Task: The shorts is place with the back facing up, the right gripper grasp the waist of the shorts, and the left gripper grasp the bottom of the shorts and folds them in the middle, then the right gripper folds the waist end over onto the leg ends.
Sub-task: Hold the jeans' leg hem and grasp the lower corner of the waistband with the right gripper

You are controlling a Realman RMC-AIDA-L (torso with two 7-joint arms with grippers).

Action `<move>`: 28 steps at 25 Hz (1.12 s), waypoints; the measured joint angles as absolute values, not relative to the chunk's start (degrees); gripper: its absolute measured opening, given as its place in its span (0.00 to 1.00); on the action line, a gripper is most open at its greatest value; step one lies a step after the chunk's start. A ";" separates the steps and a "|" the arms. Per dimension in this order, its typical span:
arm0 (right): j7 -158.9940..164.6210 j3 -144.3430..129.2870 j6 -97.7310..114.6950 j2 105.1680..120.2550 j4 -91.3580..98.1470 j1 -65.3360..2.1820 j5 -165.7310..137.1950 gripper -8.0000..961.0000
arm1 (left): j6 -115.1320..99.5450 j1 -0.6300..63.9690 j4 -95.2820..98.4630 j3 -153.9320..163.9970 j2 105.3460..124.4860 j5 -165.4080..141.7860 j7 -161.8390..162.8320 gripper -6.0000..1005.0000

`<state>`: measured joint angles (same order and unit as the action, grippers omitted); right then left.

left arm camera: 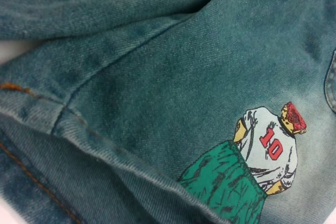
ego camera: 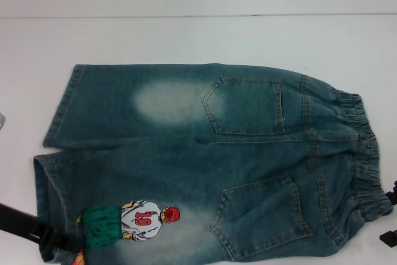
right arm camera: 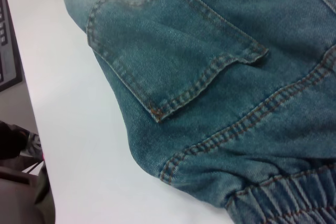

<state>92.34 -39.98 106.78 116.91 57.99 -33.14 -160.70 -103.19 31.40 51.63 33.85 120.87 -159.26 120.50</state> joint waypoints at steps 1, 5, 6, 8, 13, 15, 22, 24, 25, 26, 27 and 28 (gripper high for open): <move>92.14 -39.97 106.77 116.87 58.04 -33.14 -160.69 0.89 | -103.17 31.41 51.60 33.87 120.89 -159.26 120.50 0.01; 90.96 -39.50 106.81 116.79 59.46 -33.11 -159.46 0.89 | -103.16 31.41 51.59 33.93 121.12 -159.26 120.51 0.01; 90.71 -39.37 106.93 116.76 59.83 -32.99 -158.68 0.89 | -103.16 31.41 51.59 33.93 121.16 -159.26 120.52 0.01; 90.05 -39.24 107.58 116.42 60.17 -32.64 -156.65 0.89 | -103.17 31.40 51.58 33.93 121.26 -159.26 120.60 0.01; 89.65 -39.50 107.37 115.96 58.61 -32.47 -155.75 0.89 | -103.21 31.38 51.59 34.02 121.47 -159.26 121.10 0.01; 89.62 -39.77 107.07 115.95 57.96 -32.40 -155.80 0.89 | -103.21 31.39 51.59 34.02 121.56 -159.26 121.18 0.01; 90.00 -39.99 106.88 115.45 56.31 -32.36 -156.42 0.89 | -103.41 31.54 51.59 34.36 121.75 -159.26 121.90 0.01; 90.05 -39.96 106.87 115.39 55.69 -32.46 -156.84 0.89 | -103.47 31.55 51.59 34.51 121.84 -159.26 122.00 0.01; 90.06 -39.96 106.87 115.36 55.49 -32.51 -156.90 0.89 | -103.48 31.55 51.59 34.53 121.91 -159.26 122.01 0.01; 90.06 -39.95 106.87 115.34 55.27 -32.55 -156.93 0.89 | -103.47 31.55 51.59 34.54 121.95 -159.26 122.01 0.01; 90.06 -39.93 106.83 115.35 55.15 -32.60 -156.94 0.89 | -103.41 31.55 51.59 34.54 121.97 -159.26 122.02 0.01; 90.03 -39.79 106.69 115.39 55.11 -32.60 -156.92 0.89 | -103.35 31.55 51.59 34.54 121.99 -159.25 122.02 0.01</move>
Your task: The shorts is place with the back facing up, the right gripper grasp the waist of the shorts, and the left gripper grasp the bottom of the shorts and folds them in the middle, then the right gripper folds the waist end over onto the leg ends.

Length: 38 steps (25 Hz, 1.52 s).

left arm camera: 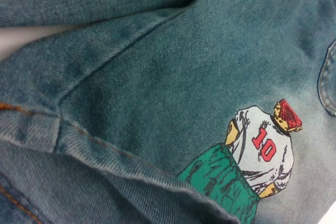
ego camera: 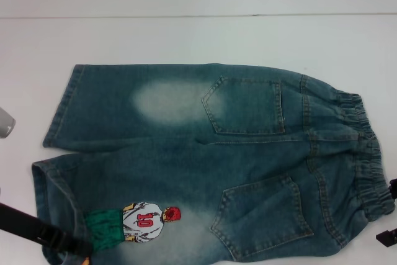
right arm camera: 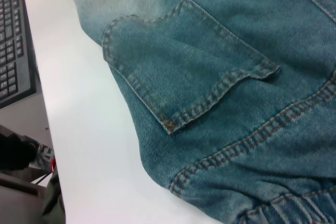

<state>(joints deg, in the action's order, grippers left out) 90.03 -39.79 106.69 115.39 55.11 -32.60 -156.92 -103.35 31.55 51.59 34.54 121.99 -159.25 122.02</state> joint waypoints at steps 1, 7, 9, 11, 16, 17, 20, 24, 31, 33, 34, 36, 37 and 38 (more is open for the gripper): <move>89.98 -39.67 106.55 115.42 55.10 -32.60 -156.86 0.89 | -103.28 31.53 51.59 34.54 122.02 -159.20 122.03 0.01; 87.17 -38.59 104.55 115.54 54.30 -31.79 -155.68 0.88 | -103.15 31.41 51.59 34.54 122.08 -158.88 121.88 0.01; 87.08 -38.69 104.24 115.51 53.89 -31.68 -155.76 0.88 | -103.13 31.40 51.66 34.54 122.10 -158.88 121.89 0.01; 87.11 -38.96 104.65 115.47 53.71 -31.67 -155.86 0.88 | -103.12 31.39 51.73 34.50 122.07 -158.75 121.90 0.01; 86.61 -38.80 106.15 115.38 54.03 -31.64 -155.83 0.63 | -103.25 31.52 51.63 34.32 121.78 -158.69 122.00 0.01; 86.59 -38.76 106.22 115.36 54.02 -31.64 -155.79 0.59 | -103.34 31.52 51.62 34.34 121.76 -158.69 122.00 0.01; 86.57 -38.70 106.23 115.32 54.13 -31.57 -155.69 0.48 | -103.56 31.54 51.52 34.38 121.74 -158.68 122.01 0.01; 86.33 -38.40 105.90 115.31 54.20 -31.45 -155.38 0.24 | -103.72 31.55 51.17 34.21 121.60 -158.69 122.03 0.01; 83.48 -34.95 105.72 115.45 54.31 -31.33 -155.09 0.10 | -103.81 31.70 51.06 33.59 121.46 -157.45 122.14 0.01; 82.31 -33.13 105.88 115.28 54.31 -31.04 -154.05 0.08 | -103.79 32.02 51.06 33.38 121.32 -155.18 122.15 0.01; 81.78 -32.23 105.96 115.06 54.32 -30.79 -153.06 0.07 | -103.70 32.13 51.06 33.33 121.19 -154.27 122.16 0.01; 81.12 -30.91 106.11 114.55 54.31 -30.40 -150.56 0.06 | -103.41 32.46 51.06 33.28 120.83 -151.31 122.16 0.01; 80.98 -30.37 106.24 114.22 54.21 -30.21 -148.87 0.06 | -103.05 32.75 51.06 33.27 120.58 -149.38 122.17 0.01; 80.94 -30.00 106.39 114.00 54.14 -30.09 -147.30 0.07 | -102.76 33.02 51.06 33.25 120.44 -148.18 122.17 0.01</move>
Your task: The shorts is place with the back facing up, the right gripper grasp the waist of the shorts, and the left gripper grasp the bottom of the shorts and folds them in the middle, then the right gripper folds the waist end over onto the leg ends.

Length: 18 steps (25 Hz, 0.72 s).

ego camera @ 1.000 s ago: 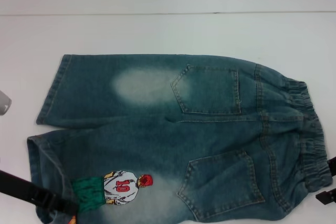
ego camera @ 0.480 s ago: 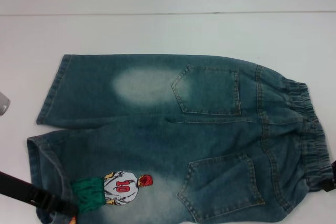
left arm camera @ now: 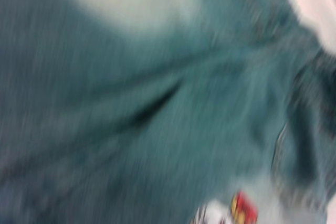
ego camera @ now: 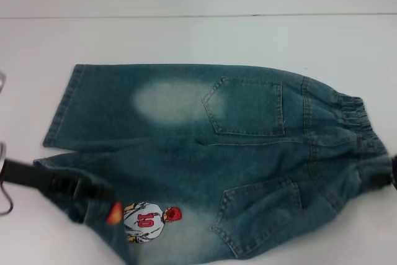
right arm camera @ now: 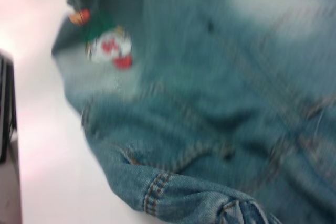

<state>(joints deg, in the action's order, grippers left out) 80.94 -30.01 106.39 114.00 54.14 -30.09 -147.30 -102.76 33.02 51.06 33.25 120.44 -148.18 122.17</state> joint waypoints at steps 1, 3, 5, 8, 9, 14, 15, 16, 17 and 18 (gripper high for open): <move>80.96 -29.14 106.58 113.76 54.28 -29.97 -143.96 0.07 | -102.16 33.57 51.06 33.23 120.24 -146.65 122.30 0.01; 81.00 -28.64 106.60 113.72 54.56 -29.96 -142.52 0.07 | -101.00 34.59 51.06 33.20 119.95 -144.78 122.60 0.01; 81.19 -27.54 106.45 113.65 55.00 -29.95 -140.36 0.08 | -99.56 35.70 51.05 33.20 119.67 -143.54 122.87 0.01; 81.43 -25.91 105.78 113.20 55.10 -30.00 -137.98 0.08 | -96.21 37.53 50.41 33.19 119.28 -142.86 123.25 0.01; 81.47 -25.28 105.21 113.01 54.91 -30.10 -137.22 0.08 | -95.17 37.87 50.18 33.19 119.18 -142.83 123.47 0.01; 82.07 -22.54 102.17 112.66 54.84 -30.00 -133.25 0.09 | -88.66 40.07 49.56 33.19 118.78 -142.70 124.82 0.01; 82.28 -22.20 101.27 112.63 54.87 -29.96 -132.61 0.09 | -87.64 40.47 49.59 33.19 118.72 -142.70 124.90 0.01; 82.49 -21.96 100.35 112.60 54.89 -29.95 -132.14 0.10 | -86.88 40.76 49.63 33.18 118.67 -142.69 124.98 0.01; 82.76 -21.81 99.21 112.58 54.89 -29.99 -131.88 0.10 | -86.32 41.02 49.65 33.17 118.62 -142.69 125.03 0.01; 82.96 -21.71 98.38 112.54 54.82 -30.10 -131.73 0.10 | -85.33 41.38 49.67 33.17 118.54 -142.68 125.16 0.01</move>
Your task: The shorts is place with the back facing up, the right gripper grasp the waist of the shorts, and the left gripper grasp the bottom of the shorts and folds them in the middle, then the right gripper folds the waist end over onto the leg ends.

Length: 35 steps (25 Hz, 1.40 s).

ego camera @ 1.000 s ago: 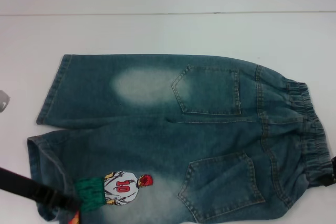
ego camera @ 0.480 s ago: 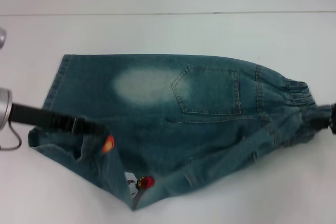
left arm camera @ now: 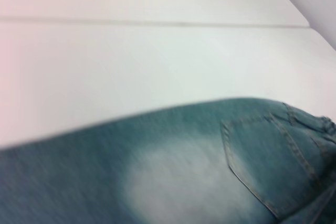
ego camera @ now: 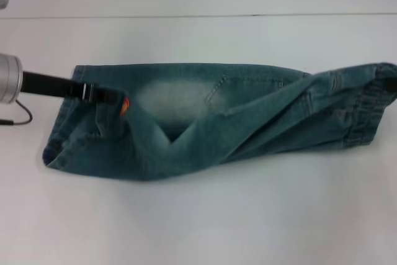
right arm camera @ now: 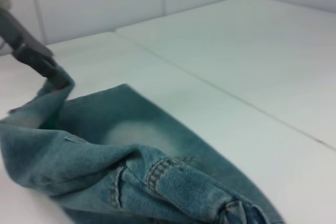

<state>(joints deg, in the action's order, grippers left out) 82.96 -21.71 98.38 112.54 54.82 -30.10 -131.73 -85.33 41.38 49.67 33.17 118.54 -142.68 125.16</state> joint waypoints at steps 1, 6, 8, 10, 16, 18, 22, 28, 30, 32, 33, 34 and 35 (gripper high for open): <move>83.23 -21.61 97.26 112.48 54.74 -30.20 -131.56 0.10 | -84.23 41.67 49.67 33.21 118.42 -142.67 125.39 0.01; 84.58 -22.01 91.38 112.48 53.48 -31.00 -131.16 0.11 | -77.84 42.23 49.21 33.45 118.14 -142.65 126.52 0.01; 84.62 -22.32 89.54 112.01 51.78 -31.66 -131.16 0.12 | -75.54 42.55 48.44 33.48 118.09 -142.68 126.59 0.01; 84.58 -22.43 87.93 111.39 49.73 -32.36 -131.16 0.12 | -73.80 42.86 47.76 33.67 118.01 -142.94 126.72 0.01; 84.58 -23.01 82.46 110.64 45.75 -33.64 -131.34 0.13 | -70.07 42.96 47.28 33.98 118.16 -143.34 126.80 0.01; 84.37 -23.49 81.00 110.64 44.94 -33.72 -131.38 0.13 | -69.20 42.89 47.24 34.27 118.25 -143.51 126.81 0.01; 83.80 -24.45 79.81 110.87 44.57 -33.75 -131.37 0.14 | -68.16 42.76 47.24 35.05 118.50 -143.54 126.81 0.01; 82.13 -24.53 79.03 111.13 44.56 -33.75 -131.17 0.15 | -67.10 43.15 47.24 35.49 118.77 -143.37 126.80 0.01; 81.70 -24.59 78.57 111.32 44.56 -33.79 -131.16 0.16 | -66.63 43.35 47.26 35.50 118.83 -143.22 126.82 0.01; 81.34 -24.67 77.78 111.65 44.56 -33.91 -131.00 0.16 | -66.10 43.45 47.27 35.51 119.06 -143.16 126.78 0.01; 81.20 -24.69 77.36 111.79 44.55 -33.99 -130.81 0.16 | -65.75 43.49 47.27 35.53 119.23 -143.17 126.67 0.01; 81.10 -24.74 76.55 111.98 44.50 -34.05 -130.43 0.16 | -65.44 43.51 47.28 35.69 119.38 -143.23 126.55 0.01; 81.01 -24.96 75.65 112.11 44.37 -34.10 -130.08 0.17 | -64.93 43.52 47.29 36.18 119.53 -143.35 126.50 0.01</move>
